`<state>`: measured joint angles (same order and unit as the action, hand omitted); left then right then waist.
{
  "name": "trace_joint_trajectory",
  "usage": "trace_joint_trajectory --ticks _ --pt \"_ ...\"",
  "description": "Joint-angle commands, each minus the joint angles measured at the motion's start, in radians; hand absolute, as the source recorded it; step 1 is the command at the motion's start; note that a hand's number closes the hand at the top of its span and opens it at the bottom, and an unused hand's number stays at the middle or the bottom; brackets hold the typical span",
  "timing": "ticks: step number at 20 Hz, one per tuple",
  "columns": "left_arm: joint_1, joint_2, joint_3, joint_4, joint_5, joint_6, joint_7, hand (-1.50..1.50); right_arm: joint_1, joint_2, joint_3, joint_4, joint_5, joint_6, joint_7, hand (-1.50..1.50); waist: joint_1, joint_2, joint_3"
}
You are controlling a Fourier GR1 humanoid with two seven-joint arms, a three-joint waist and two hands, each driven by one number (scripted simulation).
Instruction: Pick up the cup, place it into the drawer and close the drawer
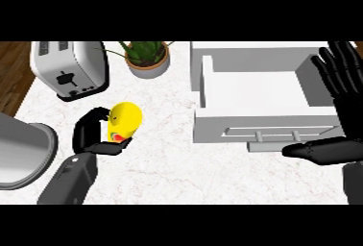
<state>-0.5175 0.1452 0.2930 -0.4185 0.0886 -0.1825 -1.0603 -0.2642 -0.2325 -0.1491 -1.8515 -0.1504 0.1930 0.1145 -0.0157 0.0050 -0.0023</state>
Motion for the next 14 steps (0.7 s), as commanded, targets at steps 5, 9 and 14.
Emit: trace_joint_trajectory --ticks 5,9,14 --pt "-0.145 -0.046 -0.053 -0.198 0.005 0.035 0.124 1.50 0.057 -0.001 -0.013 -0.049 -0.011 0.004 0.018 -1.50 0.013 -0.011 0.003" --pt "-0.188 -0.098 -0.113 -0.354 0.005 0.058 0.291 1.50 -0.016 0.002 -0.009 0.019 0.032 -0.026 0.012 -1.50 0.029 -0.012 0.003" --pt "-0.291 -0.144 -0.186 -0.492 0.014 0.168 0.506 1.50 -0.010 0.015 0.012 -0.015 0.040 -0.036 0.039 -1.50 0.021 -0.013 0.003"
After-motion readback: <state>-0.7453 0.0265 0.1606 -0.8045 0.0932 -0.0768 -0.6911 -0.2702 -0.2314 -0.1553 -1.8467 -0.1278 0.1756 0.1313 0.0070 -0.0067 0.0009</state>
